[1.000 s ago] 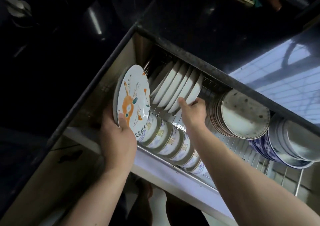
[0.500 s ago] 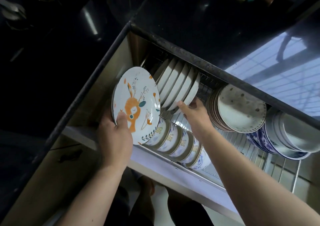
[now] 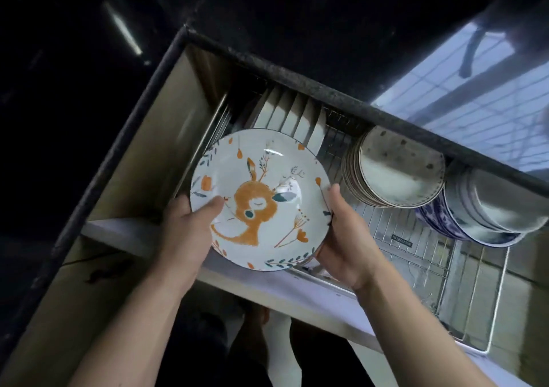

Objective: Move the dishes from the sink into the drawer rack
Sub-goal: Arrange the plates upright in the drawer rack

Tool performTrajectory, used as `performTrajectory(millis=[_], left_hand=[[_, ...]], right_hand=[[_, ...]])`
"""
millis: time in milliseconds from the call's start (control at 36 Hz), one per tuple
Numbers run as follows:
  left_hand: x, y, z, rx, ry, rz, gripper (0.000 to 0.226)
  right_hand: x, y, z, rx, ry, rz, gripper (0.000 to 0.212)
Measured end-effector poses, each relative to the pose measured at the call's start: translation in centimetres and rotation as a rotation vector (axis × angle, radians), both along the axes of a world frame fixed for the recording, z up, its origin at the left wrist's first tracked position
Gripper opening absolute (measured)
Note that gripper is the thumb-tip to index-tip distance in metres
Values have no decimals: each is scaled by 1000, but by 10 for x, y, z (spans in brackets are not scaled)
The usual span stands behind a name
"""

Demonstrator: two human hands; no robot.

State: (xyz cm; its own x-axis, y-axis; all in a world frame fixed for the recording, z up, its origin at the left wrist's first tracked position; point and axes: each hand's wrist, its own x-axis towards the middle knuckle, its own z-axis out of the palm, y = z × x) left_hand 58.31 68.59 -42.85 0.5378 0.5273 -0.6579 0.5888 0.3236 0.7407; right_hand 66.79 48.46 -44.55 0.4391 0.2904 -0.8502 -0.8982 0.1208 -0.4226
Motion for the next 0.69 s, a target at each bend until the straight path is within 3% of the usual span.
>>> performTrajectory(millis=[83,222,333,472,583,695], left_hand=[[5,-5,0,184,2,-209,13],[3,-15,-1,375,71,-223,21],[4,-27,1,586,200,-415,21],[6,-27,-2,601,240,-431,18],[5,-26,-3,611,236,-443,17],[5,-27,-3,618,237,-446,17]], right_hand=[[-5,-25,3,-47,-97,-59,60],[-16,-66,23,-111,-268,-44,57],[-23,-83,39,-222,-400,-86,44],[-28,-76,48,-373,-479,-119,30],[-24,-57,40,-468,-521,-80,40],[-12,-35,27,-480,-513,-81,24]])
